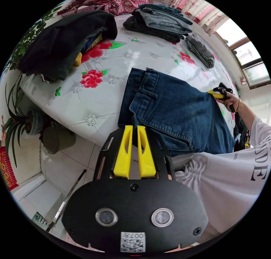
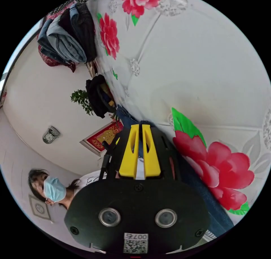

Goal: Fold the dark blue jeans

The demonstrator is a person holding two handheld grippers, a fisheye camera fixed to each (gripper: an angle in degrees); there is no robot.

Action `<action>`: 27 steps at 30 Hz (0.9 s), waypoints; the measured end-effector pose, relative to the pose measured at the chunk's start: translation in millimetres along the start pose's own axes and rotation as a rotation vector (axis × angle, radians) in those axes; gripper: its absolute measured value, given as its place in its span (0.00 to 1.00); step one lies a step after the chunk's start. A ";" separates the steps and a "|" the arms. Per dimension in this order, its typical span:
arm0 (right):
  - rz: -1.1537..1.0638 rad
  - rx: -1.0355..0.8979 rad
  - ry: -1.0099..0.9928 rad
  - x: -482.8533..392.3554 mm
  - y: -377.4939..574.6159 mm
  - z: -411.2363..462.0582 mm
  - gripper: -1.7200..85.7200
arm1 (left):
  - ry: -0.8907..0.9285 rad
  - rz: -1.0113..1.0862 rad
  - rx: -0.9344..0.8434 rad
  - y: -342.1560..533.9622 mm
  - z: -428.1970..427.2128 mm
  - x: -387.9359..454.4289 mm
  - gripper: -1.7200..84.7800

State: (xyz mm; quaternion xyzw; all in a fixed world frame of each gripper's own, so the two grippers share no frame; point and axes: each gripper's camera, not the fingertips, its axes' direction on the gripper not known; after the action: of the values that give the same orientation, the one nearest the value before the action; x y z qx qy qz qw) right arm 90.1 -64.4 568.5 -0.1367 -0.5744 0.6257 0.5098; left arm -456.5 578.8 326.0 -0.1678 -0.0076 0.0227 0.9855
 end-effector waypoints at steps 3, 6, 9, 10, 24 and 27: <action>-0.025 0.069 0.025 -7.6 -2.7 -9.2 0.03 | 0.034 -0.023 0.023 -12.0 7.7 -6.3 0.05; -0.075 0.147 0.079 -15.2 -2.0 -10.5 0.03 | 0.049 -0.064 0.048 -25.0 16.0 -14.8 0.07; -0.156 0.246 0.101 -26.8 17.8 -15.6 0.05 | 0.109 -0.156 0.087 -25.5 11.5 -37.7 0.09; -0.179 0.290 0.116 -30.4 26.1 -21.2 0.05 | 0.137 -0.196 0.110 -20.0 5.2 -49.5 0.09; -0.546 0.302 0.827 -63.2 268.5 110.5 0.08 | 0.617 -0.429 0.117 24.7 45.7 -127.9 0.17; -0.501 0.215 0.883 -32.7 278.6 155.1 0.07 | 0.702 -0.439 0.131 3.7 65.1 -141.3 0.12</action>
State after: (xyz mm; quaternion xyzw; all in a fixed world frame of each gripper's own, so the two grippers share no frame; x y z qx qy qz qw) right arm -146.8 -130.1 362.8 -0.1927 -0.2522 0.4225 0.8490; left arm -599.2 597.2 385.2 -0.0969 0.2947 -0.2461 0.9183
